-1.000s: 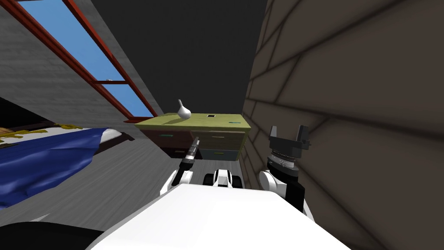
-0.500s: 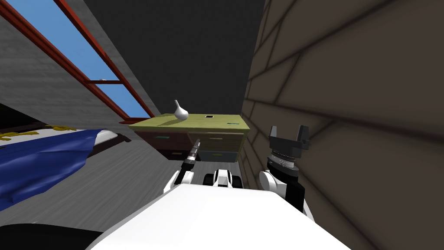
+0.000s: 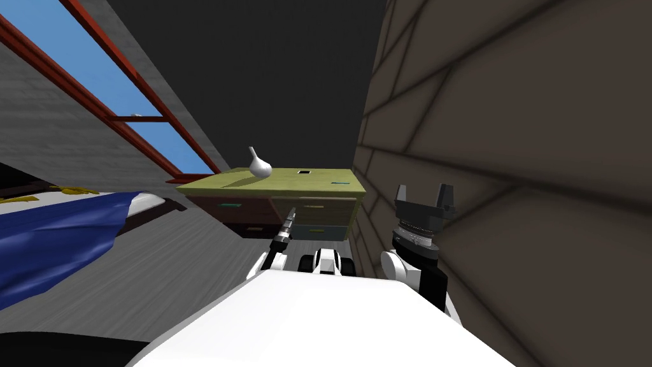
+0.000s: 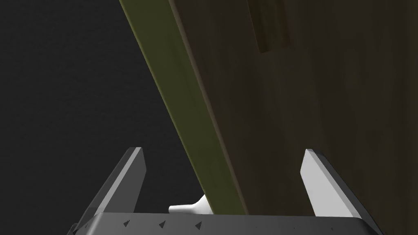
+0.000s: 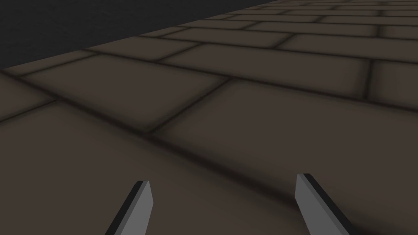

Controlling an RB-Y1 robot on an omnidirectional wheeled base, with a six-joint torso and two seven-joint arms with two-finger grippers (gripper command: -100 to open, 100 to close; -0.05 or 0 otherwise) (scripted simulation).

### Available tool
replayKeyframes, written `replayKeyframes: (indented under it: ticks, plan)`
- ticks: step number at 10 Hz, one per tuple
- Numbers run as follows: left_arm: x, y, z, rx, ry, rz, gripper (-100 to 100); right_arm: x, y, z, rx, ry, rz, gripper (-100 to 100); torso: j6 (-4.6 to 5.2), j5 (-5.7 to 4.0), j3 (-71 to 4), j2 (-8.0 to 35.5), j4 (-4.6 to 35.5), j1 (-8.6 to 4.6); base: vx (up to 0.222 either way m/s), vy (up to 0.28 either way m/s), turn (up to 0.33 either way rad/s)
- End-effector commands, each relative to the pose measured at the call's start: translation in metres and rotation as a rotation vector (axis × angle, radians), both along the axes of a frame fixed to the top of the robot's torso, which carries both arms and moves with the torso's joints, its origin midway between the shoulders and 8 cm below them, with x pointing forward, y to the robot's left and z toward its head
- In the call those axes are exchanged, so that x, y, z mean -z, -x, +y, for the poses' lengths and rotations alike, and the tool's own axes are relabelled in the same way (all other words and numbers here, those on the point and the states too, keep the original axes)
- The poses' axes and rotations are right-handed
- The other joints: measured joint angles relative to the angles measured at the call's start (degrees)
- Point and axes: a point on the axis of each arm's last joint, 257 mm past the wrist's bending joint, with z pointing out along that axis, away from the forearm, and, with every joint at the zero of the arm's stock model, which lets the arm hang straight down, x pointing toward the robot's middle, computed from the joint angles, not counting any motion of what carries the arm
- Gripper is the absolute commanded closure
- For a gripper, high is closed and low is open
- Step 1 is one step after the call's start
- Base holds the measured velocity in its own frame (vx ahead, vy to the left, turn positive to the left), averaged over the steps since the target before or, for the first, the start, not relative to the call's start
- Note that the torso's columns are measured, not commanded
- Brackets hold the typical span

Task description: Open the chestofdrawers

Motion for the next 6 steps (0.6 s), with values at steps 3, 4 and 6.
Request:
replayKeyframes:
  ticks: [3,4,6]
  plan:
    - [0.042,0.001,-0.009,-0.014,0.025,0.076,-100,0.0,0.0,0.0,0.0,0.0,0.0,0,0.0,0.01,-0.01,-0.02,-0.01,0.04,0.06,-0.033,-0.013]
    - [0.049,0.001,-0.012,-0.017,0.035,0.088,-100,0.0,0.0,0.0,0.0,0.0,0.0,0,0.0,0.01,-0.02,-0.04,-0.01,0.02,0.057,-0.032,-0.013]
    - [0.062,0.001,-0.027,-0.027,0.08,0.112,-100,0.0,0.0,0.0,0.0,0.0,0.0,0,0.0,-0.01,-0.02,-0.03,-0.01,-0.04,0.057,-0.04,-0.016]
